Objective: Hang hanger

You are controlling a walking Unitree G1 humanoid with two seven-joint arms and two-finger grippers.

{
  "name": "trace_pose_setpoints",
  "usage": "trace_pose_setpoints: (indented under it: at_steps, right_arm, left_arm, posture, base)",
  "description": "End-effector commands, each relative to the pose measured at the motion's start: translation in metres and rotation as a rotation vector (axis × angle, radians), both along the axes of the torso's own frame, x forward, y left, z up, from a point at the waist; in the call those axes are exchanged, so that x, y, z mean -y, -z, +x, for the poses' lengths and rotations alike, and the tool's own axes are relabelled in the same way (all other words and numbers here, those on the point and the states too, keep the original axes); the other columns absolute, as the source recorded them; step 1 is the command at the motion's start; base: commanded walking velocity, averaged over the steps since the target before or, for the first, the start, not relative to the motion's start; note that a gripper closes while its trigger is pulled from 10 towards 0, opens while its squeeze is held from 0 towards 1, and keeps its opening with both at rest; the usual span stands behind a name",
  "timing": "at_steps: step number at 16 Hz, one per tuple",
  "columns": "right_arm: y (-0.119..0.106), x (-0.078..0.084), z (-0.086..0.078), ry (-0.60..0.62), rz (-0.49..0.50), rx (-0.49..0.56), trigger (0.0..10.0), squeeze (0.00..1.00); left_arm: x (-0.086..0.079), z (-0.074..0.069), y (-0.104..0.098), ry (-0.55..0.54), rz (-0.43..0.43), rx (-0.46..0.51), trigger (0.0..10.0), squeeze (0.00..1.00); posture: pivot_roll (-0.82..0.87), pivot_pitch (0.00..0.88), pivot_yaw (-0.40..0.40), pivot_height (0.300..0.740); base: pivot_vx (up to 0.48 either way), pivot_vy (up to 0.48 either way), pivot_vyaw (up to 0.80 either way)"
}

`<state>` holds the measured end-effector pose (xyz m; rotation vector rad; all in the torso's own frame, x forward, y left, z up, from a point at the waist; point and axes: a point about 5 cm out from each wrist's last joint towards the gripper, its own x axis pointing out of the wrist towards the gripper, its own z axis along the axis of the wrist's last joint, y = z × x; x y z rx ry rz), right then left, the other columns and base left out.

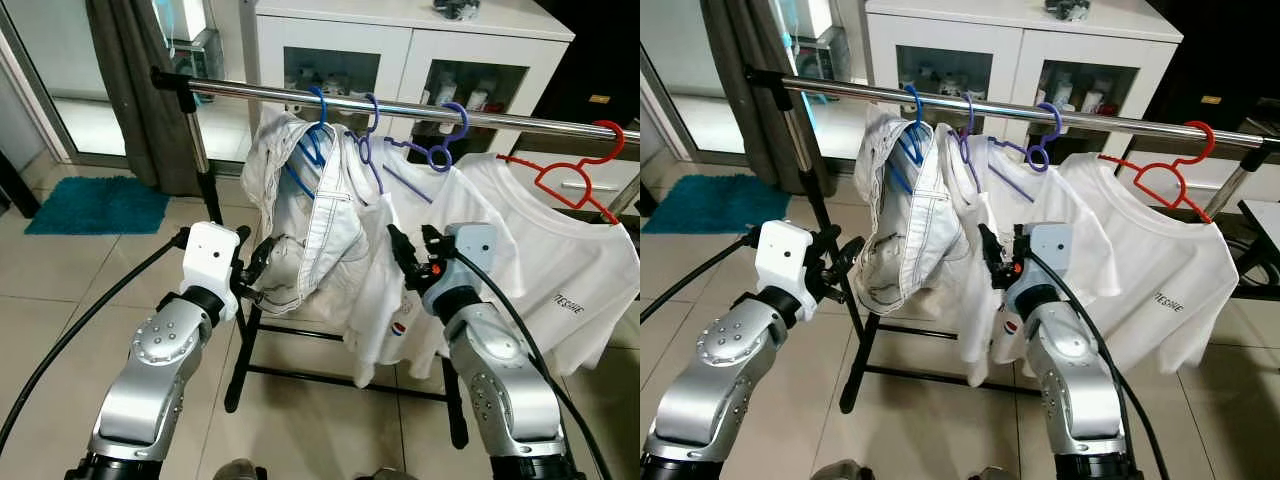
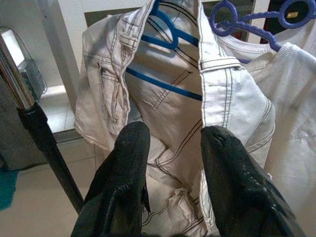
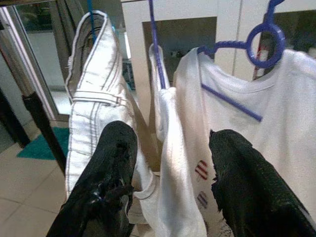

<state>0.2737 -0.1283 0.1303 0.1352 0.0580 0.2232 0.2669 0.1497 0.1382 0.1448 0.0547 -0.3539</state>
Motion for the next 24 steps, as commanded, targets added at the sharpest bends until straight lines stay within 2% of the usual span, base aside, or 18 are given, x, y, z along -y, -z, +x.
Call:
trace_pose_setpoints:
  at_steps: [1, 3, 7, 12, 19, 21, 23, 24]
  right_arm:
    - [-0.004, 0.003, -0.002, 0.018, -0.012, 0.022, 10.0, 0.00]
    - [-0.009, 0.008, 0.003, 0.035, -0.039, 0.056, 10.0, 0.00]
    - [-0.020, 0.011, 0.006, 0.031, 0.003, 0.117, 10.0, 0.00]
    - [-0.014, 0.008, 0.002, 0.044, 0.008, 0.105, 10.0, 0.00]
    - [-0.006, 0.008, -0.004, 0.053, -0.007, 0.074, 10.0, 0.00]
    - [-0.007, 0.006, -0.005, 0.047, -0.008, 0.071, 10.0, 0.00]
    - [-0.003, 0.010, -0.005, 0.057, -0.027, 0.049, 10.0, 0.00]
    - [-0.001, 0.014, -0.006, 0.071, -0.031, 0.042, 10.0, 0.00]
  left_arm:
    - [0.003, -0.002, 0.000, 0.005, 0.005, 0.008, 10.0, 0.00]
    - [0.005, -0.005, 0.002, 0.024, 0.023, 0.016, 10.0, 0.00]
    - [0.011, -0.006, 0.002, 0.029, 0.023, 0.041, 10.0, 0.00]
    - [0.013, -0.005, 0.004, 0.047, 0.028, 0.040, 10.0, 0.00]
    - [0.013, -0.006, 0.006, 0.057, 0.035, 0.029, 10.0, 0.00]
    - [0.014, -0.005, 0.005, 0.052, 0.024, 0.033, 10.0, 0.00]
    - [0.017, -0.003, 0.008, 0.026, 0.006, 0.028, 10.0, 0.00]
    - [0.016, -0.003, 0.011, -0.004, -0.045, -0.015, 10.0, 0.00]
  posture:
    - [-0.04, 0.000, -0.019, 0.740]
    - [-0.04, 0.000, -0.019, 0.740]
    - [-0.02, 0.000, -0.036, 0.740]
    - [-0.05, 0.000, 0.000, 0.740]
    - [-0.05, 0.000, 0.008, 0.740]
    - [-0.06, 0.000, 0.005, 0.740]
    - [-0.06, 0.000, -0.002, 0.740]
    - [-0.06, 0.000, -0.003, 0.740]
  base:
    - [0.000, 0.000, 0.00]
    - [0.000, 0.000, 0.00]
    - [0.000, -0.271, 0.00]
    - [0.000, -0.274, 0.00]
    - [0.000, -0.273, 0.00]
    - [0.000, -0.274, 0.00]
    - [0.000, -0.137, 0.00]
    - [0.000, 0.000, 0.00]
